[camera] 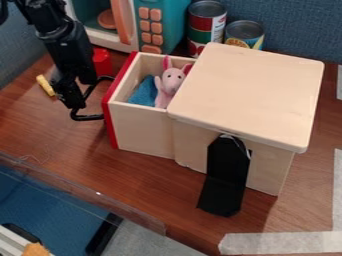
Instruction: Close the drawer
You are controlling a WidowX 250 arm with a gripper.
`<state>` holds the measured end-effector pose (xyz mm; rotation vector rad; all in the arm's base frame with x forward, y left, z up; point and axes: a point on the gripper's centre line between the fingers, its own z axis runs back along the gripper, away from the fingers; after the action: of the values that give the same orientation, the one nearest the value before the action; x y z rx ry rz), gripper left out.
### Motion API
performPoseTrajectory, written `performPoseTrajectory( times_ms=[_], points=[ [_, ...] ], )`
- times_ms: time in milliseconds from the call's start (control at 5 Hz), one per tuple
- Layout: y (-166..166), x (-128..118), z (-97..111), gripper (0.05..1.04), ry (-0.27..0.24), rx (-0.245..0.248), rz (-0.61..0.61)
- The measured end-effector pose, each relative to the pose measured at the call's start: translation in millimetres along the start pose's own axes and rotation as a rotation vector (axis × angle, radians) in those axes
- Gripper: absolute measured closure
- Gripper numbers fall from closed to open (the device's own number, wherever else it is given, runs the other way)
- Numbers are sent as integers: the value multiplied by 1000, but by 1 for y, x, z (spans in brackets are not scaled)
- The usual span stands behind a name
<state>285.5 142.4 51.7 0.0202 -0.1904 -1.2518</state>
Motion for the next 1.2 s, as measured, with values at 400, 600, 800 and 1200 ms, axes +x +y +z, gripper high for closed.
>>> performPoseTrajectory(
  times_ms=[400,600,800,1200],
  points=[
    [-12,13,-1,86,-15,-9,-10],
    [-14,18,0,84,-45,-23,-9],
    [-16,25,7,84,-87,-36,-1],
    [6,32,26,84,-197,-92,63]
  ],
)
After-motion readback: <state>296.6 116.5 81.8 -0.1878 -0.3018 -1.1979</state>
